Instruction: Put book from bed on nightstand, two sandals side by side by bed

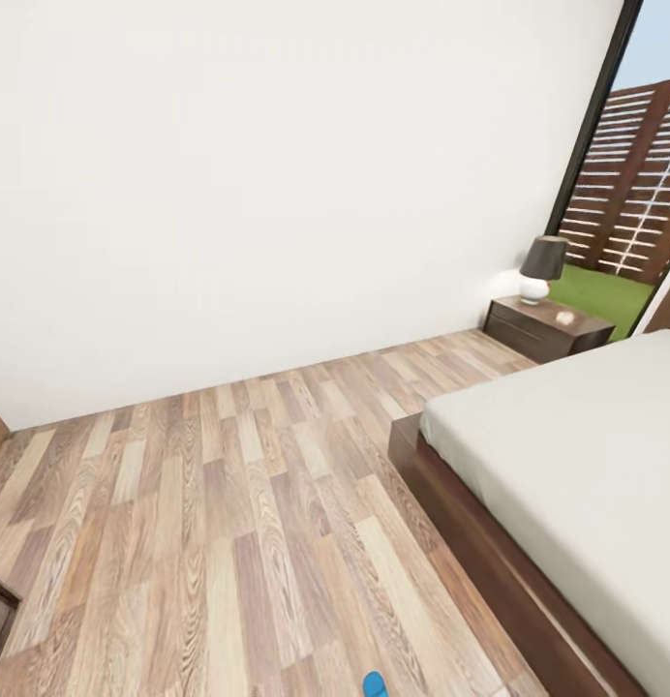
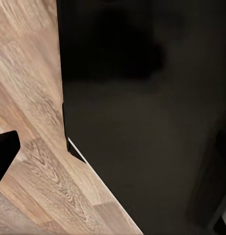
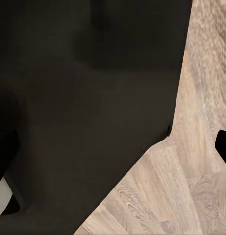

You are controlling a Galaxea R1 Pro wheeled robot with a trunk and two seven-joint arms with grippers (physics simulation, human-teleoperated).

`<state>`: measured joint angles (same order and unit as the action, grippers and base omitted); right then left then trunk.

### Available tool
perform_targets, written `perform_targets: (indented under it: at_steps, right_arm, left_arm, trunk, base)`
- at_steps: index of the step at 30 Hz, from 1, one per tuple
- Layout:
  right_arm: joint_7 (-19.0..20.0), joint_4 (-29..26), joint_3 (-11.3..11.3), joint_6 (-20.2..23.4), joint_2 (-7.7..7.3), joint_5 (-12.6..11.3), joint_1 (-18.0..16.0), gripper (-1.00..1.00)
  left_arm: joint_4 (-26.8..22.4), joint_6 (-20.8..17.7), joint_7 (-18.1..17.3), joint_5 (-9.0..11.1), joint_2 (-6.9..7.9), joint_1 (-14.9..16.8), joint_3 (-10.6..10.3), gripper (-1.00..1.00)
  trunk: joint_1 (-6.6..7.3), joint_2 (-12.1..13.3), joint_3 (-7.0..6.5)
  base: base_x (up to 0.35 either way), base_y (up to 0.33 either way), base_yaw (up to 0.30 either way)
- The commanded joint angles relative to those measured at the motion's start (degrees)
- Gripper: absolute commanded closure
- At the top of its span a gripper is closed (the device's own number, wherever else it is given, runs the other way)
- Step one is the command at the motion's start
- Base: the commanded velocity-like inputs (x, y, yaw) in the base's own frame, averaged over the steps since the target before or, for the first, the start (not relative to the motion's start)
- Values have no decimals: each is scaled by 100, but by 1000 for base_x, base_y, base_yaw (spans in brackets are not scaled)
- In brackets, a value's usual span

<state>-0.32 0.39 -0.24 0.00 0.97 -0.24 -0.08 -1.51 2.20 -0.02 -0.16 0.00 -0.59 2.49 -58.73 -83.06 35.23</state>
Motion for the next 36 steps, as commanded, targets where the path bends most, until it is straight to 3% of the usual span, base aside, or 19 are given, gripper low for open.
perform_targets:
  at_steps: [1,20,36]
  right_arm:
    - [-3,2,-2,0,2,-2,-1,-100]
    - [-3,0,-2,0,0,-2,-1,-100]
    - [-3,-2,-2,0,5,-2,-1,-100]
  left_arm:
    - [-7,8,0,-2,0,-3,24,-100]
    - [-7,8,-4,-2,0,-3,24,-100]
    - [-9,8,-6,-2,8,-3,24,-100]
  trunk:
    - [0,-2,5]
    - [0,-2,46]
    - [0,-2,80]
  base:
    - [0,-149,238]
    - [-1,-138,238]
    - [-55,-31,238]
